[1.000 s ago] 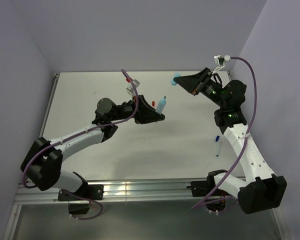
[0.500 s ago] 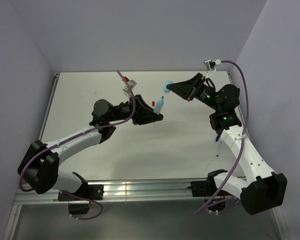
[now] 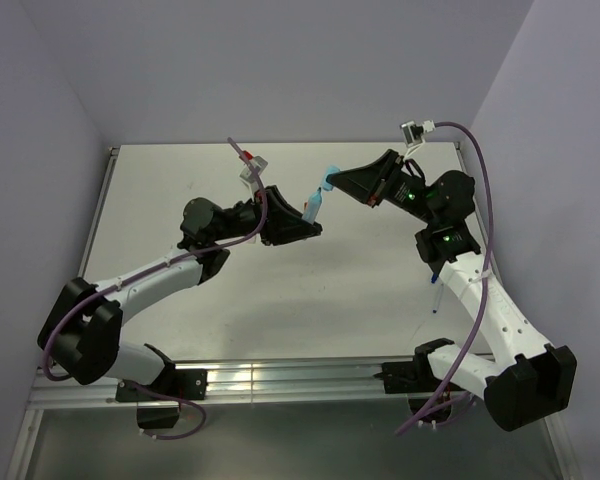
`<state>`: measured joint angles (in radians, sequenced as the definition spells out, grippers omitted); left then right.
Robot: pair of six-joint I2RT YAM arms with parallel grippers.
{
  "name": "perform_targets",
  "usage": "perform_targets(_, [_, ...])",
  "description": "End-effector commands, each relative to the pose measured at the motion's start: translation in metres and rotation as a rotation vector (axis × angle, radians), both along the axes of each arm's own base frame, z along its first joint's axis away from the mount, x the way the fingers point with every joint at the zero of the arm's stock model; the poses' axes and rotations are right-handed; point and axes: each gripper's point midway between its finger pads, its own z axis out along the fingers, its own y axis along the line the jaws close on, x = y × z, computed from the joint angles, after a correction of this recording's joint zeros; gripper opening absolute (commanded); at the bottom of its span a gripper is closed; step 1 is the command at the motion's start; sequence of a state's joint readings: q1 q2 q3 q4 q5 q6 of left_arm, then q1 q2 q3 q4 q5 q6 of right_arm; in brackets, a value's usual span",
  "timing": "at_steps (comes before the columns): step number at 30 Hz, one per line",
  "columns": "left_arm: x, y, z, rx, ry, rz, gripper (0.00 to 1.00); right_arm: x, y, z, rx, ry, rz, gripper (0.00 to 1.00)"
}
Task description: Insert the pens into the pen caps
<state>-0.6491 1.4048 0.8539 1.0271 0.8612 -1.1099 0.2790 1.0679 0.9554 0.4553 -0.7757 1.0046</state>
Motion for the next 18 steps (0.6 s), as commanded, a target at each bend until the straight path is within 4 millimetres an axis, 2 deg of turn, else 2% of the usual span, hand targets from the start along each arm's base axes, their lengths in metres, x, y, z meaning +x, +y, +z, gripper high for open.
perform_targets(1, [-0.0051, 0.0043, 0.0099, -0.037, -0.051, -0.023, 0.0, -0.0125, 0.0003, 0.0145, 0.003, -0.081, 0.006, 0.0])
perform_targets(18, [-0.0033, 0.0021, 0.005, -0.039, -0.024, -0.036, 0.0, -0.0164, 0.0063, 0.017, -0.004, -0.096, 0.034, 0.0])
